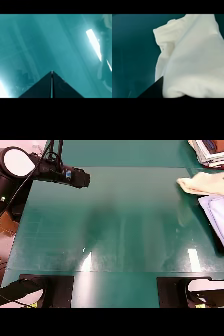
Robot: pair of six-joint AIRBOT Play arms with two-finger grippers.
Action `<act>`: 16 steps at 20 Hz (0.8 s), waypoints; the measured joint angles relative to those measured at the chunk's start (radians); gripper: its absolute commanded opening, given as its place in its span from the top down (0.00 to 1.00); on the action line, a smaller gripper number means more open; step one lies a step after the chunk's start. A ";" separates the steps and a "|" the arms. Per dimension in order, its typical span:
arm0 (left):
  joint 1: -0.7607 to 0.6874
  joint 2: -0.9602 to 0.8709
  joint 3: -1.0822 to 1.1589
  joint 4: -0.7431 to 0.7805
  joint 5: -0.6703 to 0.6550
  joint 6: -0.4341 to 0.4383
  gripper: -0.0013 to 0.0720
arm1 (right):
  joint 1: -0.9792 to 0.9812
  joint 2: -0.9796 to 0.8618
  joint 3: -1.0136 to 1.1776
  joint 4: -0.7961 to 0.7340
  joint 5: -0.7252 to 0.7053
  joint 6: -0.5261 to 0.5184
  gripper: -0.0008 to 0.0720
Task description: Fold the shirts.
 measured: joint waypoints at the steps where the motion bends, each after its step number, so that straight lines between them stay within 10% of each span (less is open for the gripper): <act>1: -0.003 0.000 0.000 0.000 0.005 0.000 0.95 | -0.039 0.000 0.001 0.000 -0.009 0.000 0.97; 16: -0.011 0.000 0.000 -0.003 0.027 -0.002 0.95 | -0.171 0.171 0.002 0.112 -0.126 -0.039 0.97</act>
